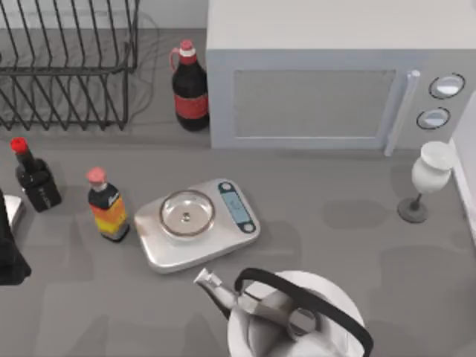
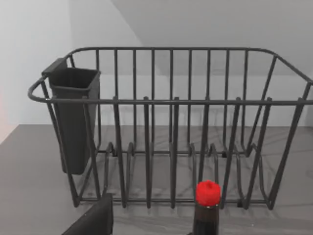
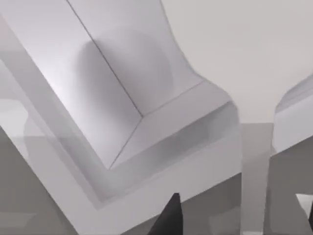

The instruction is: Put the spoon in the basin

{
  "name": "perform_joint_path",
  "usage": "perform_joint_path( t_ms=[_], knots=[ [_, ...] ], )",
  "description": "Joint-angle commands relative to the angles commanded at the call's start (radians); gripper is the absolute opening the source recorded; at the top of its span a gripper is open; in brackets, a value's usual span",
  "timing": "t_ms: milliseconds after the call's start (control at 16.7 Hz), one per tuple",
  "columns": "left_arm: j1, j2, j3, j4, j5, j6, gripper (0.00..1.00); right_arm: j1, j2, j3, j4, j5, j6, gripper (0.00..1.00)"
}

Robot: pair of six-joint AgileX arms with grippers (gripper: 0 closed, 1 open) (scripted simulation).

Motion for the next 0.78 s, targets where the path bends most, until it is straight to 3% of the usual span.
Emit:
perform_joint_path(
  t_ms=[420,780],
  knots=[
    [0.000,0.000,0.000,0.000,0.000,0.000,1.00,-0.002,-0.113,0.183,-0.346,-0.001,-0.005,0.00],
    [0.000,0.000,0.000,0.000,0.000,0.000,1.00,-0.001,-0.137,0.210,-0.376,-0.001,-0.006,0.00]
  ],
)
